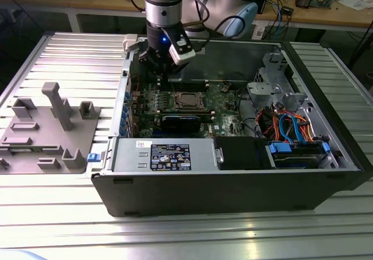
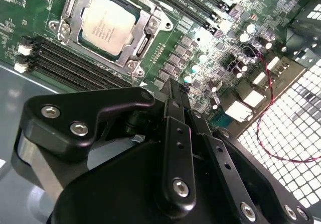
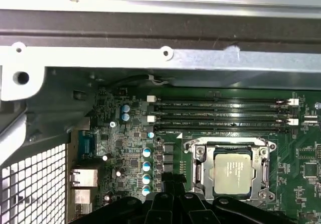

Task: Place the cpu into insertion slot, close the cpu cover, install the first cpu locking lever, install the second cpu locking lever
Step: 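Install the first cpu locking lever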

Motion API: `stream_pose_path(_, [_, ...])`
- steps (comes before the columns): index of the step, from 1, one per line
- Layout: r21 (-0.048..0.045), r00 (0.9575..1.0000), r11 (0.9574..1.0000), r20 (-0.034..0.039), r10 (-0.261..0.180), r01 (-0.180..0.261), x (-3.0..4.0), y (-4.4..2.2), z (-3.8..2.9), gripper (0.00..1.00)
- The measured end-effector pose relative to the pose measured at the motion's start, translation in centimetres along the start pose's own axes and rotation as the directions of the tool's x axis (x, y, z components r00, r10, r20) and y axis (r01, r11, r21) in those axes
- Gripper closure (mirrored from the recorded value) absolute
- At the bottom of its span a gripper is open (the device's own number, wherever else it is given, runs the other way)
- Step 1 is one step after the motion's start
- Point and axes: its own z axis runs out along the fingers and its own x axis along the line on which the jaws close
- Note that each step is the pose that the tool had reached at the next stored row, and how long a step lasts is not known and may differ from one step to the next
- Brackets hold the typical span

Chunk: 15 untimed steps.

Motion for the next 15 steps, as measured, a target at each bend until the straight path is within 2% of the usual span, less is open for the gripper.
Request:
stream_pose_path(8, [0.0, 1.0, 1.0, 0.0001, 0.0, 0.0, 0.06, 1.11, 0.0, 0.89])
stream_pose_path(15, [-0.0001, 1.0, 1.0, 0.0004, -0.004, 0.004, 0.16, 1.84, -0.03, 0.89])
